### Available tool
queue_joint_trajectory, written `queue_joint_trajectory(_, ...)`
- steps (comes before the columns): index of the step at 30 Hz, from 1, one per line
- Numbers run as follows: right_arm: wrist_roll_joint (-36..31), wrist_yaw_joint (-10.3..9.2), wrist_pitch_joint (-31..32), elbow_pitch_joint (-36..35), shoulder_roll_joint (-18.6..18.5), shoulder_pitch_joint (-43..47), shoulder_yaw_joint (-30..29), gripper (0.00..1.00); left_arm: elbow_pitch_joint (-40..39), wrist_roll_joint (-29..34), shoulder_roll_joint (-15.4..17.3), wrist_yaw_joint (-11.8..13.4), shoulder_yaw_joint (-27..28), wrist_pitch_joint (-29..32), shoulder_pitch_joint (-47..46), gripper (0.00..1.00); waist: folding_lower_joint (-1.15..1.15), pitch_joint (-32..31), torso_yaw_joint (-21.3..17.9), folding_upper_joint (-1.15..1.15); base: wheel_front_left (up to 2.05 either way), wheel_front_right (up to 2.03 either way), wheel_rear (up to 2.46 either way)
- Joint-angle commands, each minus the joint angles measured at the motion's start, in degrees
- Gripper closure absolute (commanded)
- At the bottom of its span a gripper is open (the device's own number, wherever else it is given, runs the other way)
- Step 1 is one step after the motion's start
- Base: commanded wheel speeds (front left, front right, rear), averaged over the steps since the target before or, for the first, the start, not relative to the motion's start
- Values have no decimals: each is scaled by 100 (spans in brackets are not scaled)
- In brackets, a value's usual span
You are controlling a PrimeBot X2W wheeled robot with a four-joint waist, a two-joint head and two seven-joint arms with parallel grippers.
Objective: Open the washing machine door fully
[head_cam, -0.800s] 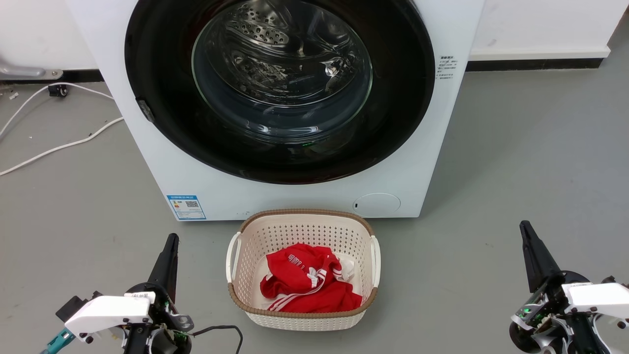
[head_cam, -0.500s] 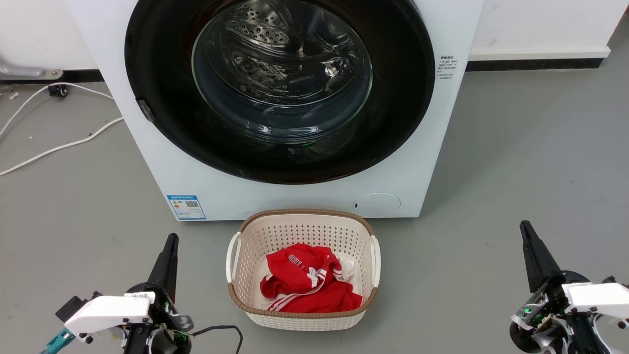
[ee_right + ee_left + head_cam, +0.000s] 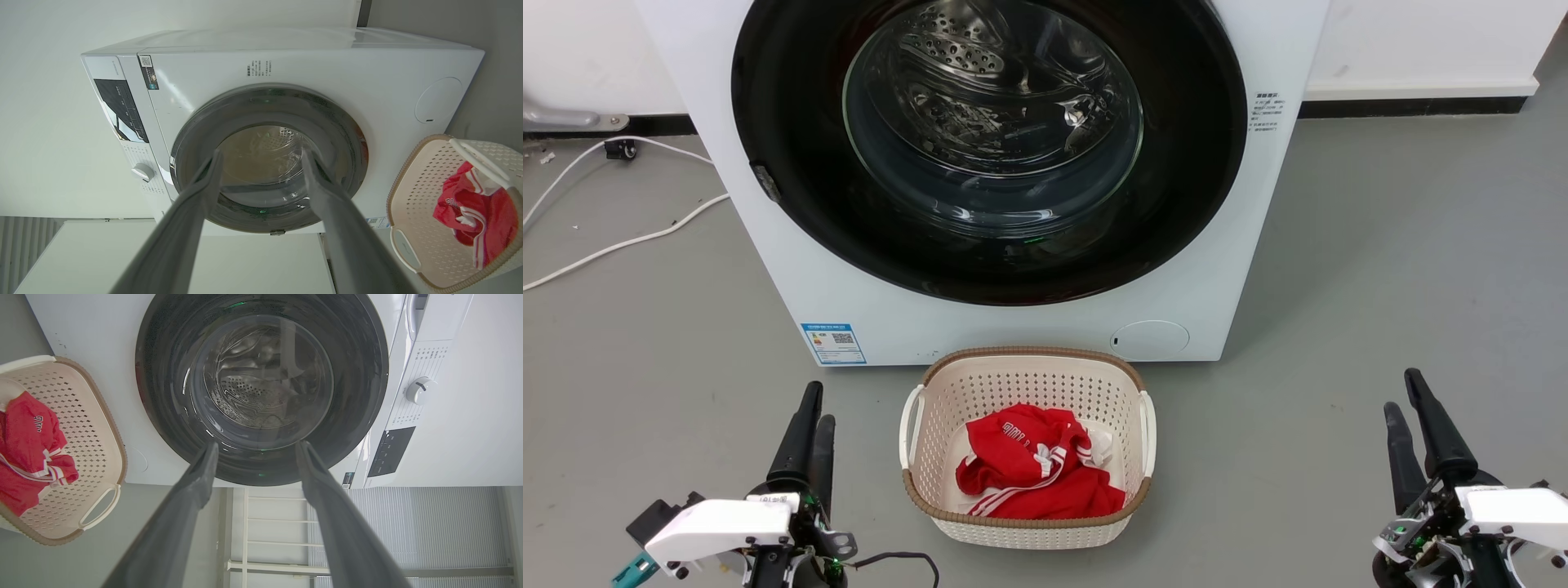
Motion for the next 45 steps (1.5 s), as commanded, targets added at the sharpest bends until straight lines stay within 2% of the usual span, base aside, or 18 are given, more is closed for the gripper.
queue_joint_trajectory(1,-95,1,-53,-141,-11,-106,-20,0,-152,104,26,-8,-10,-59,-168,0,0,0,1,0,0,0,0)
queue_joint_trajectory(9,-744,1,-253,-600,-5,-71,88,0,-503,892,22,-9,14,-259,-188,0,0,13,6,0,0,0,0)
queue_joint_trajectory(17,-2339,1,-438,-1038,0,-32,332,0,-826,1982,18,-11,-17,-444,-216,0,0,24,11,0,0,0,0)
queue_joint_trajectory(22,-3030,1,-546,-1188,3,11,389,0,-991,2671,15,-12,-40,-552,-219,0,0,18,6,0,0,0,0)
queue_joint_trajectory(31,-4251,1,-727,-1306,9,106,504,0,-1147,3859,11,-12,-196,-729,-196,0,0,12,-1,0,0,0,0)
queue_joint_trajectory(45,-5579,1,-976,-1221,17,228,574,0,-1124,5244,4,110,-453,-979,-120,0,0,-18,-8,0,0,0,0)
